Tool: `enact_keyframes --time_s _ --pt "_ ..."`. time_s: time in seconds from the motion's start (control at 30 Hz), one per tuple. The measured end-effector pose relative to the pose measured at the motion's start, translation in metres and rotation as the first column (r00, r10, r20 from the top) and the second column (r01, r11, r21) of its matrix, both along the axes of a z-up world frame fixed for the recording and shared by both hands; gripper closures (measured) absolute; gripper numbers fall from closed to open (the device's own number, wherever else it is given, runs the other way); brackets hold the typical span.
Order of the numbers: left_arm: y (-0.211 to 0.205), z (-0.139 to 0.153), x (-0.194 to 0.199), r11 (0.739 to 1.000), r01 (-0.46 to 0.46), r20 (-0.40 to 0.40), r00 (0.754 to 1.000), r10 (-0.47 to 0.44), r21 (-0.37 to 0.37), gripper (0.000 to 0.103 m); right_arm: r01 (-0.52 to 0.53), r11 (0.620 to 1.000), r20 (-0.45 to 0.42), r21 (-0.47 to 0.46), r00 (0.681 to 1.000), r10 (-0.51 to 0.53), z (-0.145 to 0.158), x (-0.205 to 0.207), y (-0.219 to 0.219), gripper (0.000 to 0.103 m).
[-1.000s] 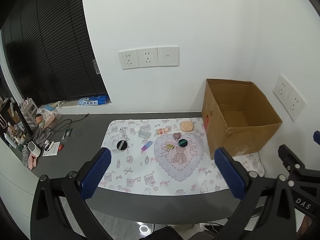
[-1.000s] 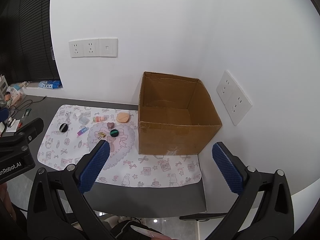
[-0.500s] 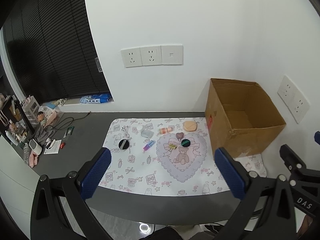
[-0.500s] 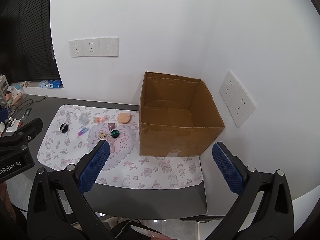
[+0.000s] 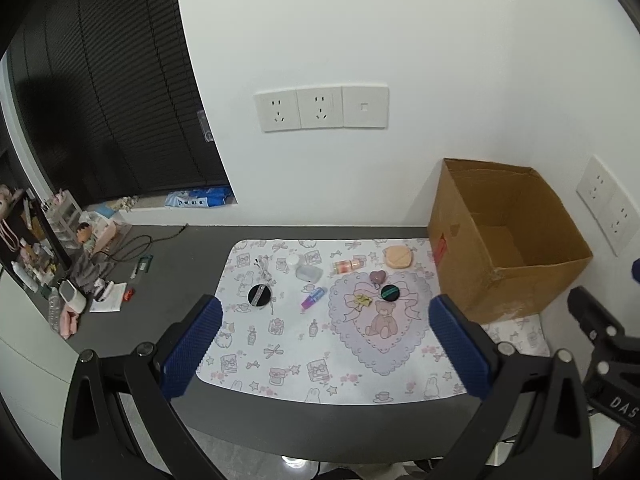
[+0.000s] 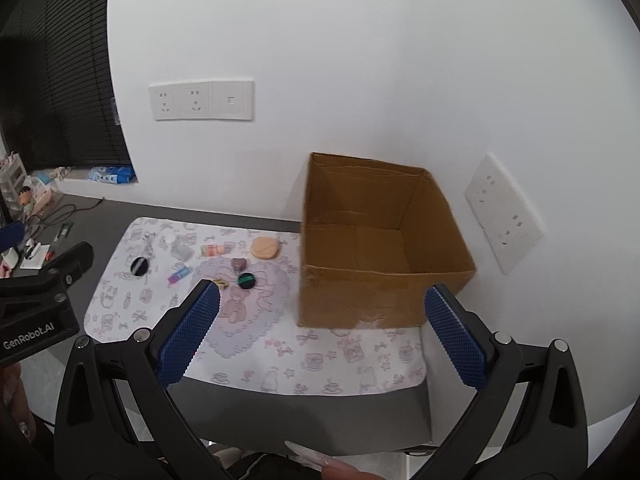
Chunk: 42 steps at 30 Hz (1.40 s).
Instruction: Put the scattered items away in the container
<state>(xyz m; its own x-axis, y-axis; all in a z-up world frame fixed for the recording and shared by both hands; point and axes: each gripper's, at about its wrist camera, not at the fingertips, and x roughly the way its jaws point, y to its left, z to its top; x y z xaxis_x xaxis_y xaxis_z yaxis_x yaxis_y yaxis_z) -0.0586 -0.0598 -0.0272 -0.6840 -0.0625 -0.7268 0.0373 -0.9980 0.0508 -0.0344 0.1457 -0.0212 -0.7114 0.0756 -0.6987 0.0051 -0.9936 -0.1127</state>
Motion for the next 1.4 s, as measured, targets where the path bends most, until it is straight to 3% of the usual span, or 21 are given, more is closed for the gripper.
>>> enact_keyframes --time_s 0.2,0.4,0.53,0.67,0.87,1.07,1.17,1.4 --pt "-0.053 -0.008 -0.028 0.999 0.05 0.008 0.999 -0.05 -0.014 0.0 -0.047 0.999 0.008 -0.023 0.999 0.047 -0.013 -0.02 -0.052 0.0" --pt "-0.102 -0.028 -0.05 0.999 0.021 0.034 0.999 -0.022 0.036 0.0 -0.038 0.999 0.016 -0.007 0.999 0.038 -0.032 -0.04 -0.098 0.0" --pt "-0.114 -0.043 -0.065 0.998 0.024 0.025 0.999 -0.026 0.052 0.0 -0.051 0.999 0.026 0.001 0.998 0.051 -0.045 -0.053 -0.113 0.0" --pt "-0.106 -0.064 -0.082 0.998 0.067 0.015 0.998 -0.068 0.013 0.0 -0.078 0.997 0.015 -0.011 0.997 0.078 -0.062 -0.07 -0.117 0.0" --pt "-0.095 -0.131 -0.122 0.992 0.126 0.102 0.987 -0.128 0.021 0.0 -0.085 0.996 0.061 -0.035 0.994 0.087 -0.104 -0.107 -0.114 0.0" --pt "-0.09 -0.206 -0.153 0.993 0.105 0.169 0.979 -0.114 0.06 0.0 -0.084 0.996 0.126 -0.023 0.988 0.086 -0.169 -0.147 -0.109 0.001" --pt "-0.089 -0.231 -0.164 0.991 0.099 0.172 0.978 -0.114 0.089 0.0 -0.07 0.997 0.168 -0.006 0.983 0.07 -0.202 -0.165 -0.104 0.001" --pt "-0.081 -0.287 -0.197 0.991 0.12 0.217 0.967 -0.131 0.06 0.0 -0.071 0.997 0.225 -0.007 0.972 0.07 -0.264 -0.199 -0.1 0.0"
